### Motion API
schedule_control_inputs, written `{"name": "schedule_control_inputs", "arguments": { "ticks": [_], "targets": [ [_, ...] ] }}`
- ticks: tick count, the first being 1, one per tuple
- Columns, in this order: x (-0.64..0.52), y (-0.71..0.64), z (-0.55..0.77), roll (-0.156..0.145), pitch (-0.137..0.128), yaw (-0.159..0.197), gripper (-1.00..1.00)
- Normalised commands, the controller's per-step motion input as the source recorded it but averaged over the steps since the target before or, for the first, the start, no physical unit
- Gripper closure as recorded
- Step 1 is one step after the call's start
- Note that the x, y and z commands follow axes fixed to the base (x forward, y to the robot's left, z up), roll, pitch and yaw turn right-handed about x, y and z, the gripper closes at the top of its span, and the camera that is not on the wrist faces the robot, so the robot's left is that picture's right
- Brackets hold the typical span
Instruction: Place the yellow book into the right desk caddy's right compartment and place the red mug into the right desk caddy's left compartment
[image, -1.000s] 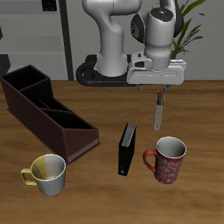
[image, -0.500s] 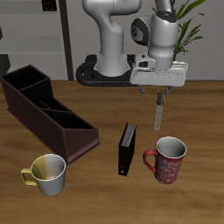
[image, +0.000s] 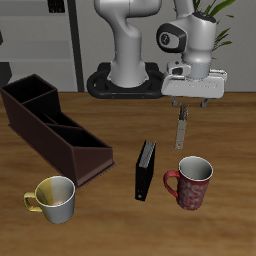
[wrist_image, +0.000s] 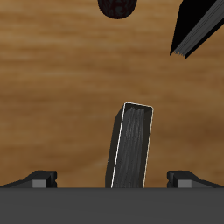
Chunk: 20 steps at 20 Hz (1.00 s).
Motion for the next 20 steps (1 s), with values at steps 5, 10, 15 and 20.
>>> {"name": "schedule_control_inputs", "arguments": {
  "ticks": [5,10,15,20],
  "targets": [
    [0.26,-0.2,-0.07,-0.057,0.018,-0.024,-1.0],
    [0.18,-0.2,-0.24,-0.044,0.057,-0.019,-1.0],
    [0.03,-0.05,-0.35,0.016,0.064,-0.01,-1.0],
    [-0.07,0.07,-0.22,0.05,0.042,0.0,1.0]
  ]
}}
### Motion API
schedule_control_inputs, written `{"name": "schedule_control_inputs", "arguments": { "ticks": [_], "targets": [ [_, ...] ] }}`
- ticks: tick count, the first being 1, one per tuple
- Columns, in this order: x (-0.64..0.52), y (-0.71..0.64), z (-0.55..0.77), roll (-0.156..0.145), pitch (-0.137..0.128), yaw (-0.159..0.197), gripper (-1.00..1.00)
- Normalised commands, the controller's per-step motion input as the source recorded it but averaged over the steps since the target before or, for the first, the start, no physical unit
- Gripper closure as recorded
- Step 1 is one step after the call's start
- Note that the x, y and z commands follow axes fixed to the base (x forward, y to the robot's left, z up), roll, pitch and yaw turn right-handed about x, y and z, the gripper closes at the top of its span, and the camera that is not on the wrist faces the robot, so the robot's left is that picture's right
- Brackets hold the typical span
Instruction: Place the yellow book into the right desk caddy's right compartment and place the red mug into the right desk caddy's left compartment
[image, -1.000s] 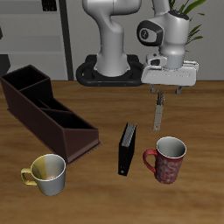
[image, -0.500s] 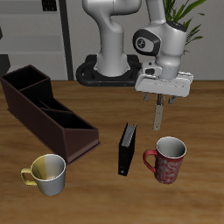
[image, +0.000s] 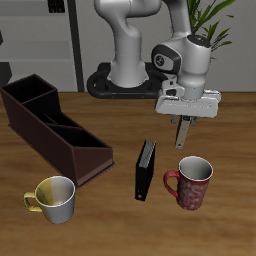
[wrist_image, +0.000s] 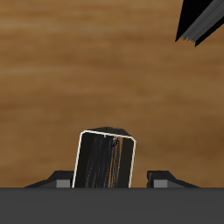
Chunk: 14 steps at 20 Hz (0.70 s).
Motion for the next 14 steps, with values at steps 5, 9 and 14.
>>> {"name": "schedule_control_inputs", "arguments": {
  "ticks": [5,9,14],
  "targets": [
    [-0.11,-0.16,0.09,0.026,-0.03,0.003,1.0],
    [-0.17,-0.38,0.28,0.035,-0.05,0.103,1.0],
    [-0.13,-0.78,0.56,0.066,-0.016,-0.005,1.0]
  ]
}}
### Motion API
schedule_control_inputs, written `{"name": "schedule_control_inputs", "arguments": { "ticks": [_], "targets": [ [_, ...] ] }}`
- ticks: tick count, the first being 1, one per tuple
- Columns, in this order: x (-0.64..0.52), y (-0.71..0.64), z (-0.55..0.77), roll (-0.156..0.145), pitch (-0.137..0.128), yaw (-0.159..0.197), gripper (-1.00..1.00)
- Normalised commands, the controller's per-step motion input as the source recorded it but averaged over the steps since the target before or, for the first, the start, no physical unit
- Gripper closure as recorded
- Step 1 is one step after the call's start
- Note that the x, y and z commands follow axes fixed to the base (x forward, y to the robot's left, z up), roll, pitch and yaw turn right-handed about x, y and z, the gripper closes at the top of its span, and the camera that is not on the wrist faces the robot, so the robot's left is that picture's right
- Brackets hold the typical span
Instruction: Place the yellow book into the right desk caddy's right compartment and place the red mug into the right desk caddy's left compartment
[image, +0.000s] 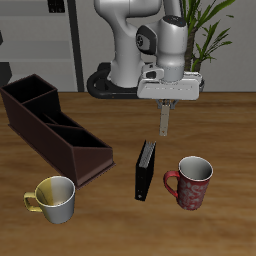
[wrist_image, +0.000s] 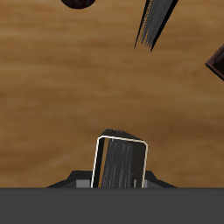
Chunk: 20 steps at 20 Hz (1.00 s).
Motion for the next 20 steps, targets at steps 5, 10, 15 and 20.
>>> {"name": "schedule_control_inputs", "arguments": {
  "ticks": [5,10,15,20],
  "targets": [
    [0.05,-0.76,0.38,0.001,0.038,0.016,1.0],
    [0.09,-1.19,0.56,-0.094,-0.001,-0.037,1.0],
    [0.05,-1.09,0.47,-0.064,0.02,-0.065,1.0],
    [0.09,-0.83,0.59,0.083,0.025,-0.035,1.0]
  ]
}}
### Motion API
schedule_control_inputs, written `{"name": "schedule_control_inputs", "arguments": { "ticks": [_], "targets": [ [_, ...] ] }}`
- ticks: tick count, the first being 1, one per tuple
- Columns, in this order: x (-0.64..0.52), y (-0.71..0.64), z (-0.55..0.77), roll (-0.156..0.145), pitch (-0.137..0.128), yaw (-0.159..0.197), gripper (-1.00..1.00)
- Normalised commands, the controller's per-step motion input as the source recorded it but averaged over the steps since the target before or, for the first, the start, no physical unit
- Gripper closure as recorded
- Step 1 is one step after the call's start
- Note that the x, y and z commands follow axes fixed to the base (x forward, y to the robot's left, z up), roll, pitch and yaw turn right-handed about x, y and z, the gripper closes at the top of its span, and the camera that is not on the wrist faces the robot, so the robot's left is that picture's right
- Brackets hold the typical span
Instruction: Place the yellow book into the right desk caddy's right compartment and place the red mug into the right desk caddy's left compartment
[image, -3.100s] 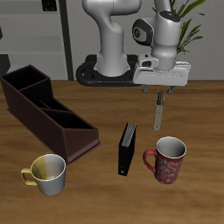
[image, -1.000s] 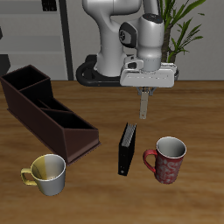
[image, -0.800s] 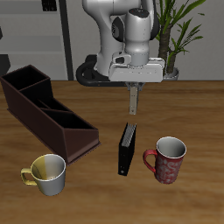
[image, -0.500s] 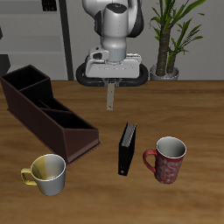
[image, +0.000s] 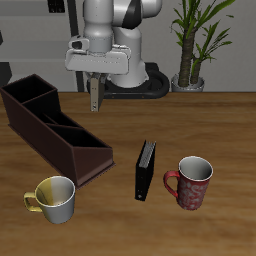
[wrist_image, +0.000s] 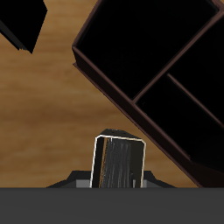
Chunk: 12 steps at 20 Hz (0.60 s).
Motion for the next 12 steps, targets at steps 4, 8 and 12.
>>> {"name": "schedule_control_inputs", "arguments": {
  "ticks": [4,8,12],
  "targets": [
    [0.08,-0.6,0.46,-0.06,-0.032,0.054,1.0],
    [-0.01,-0.52,0.27,0.031,-0.036,0.02,1.0],
    [0.0,-0.55,0.23,-0.065,-0.042,-0.035,1.0]
  ]
}}
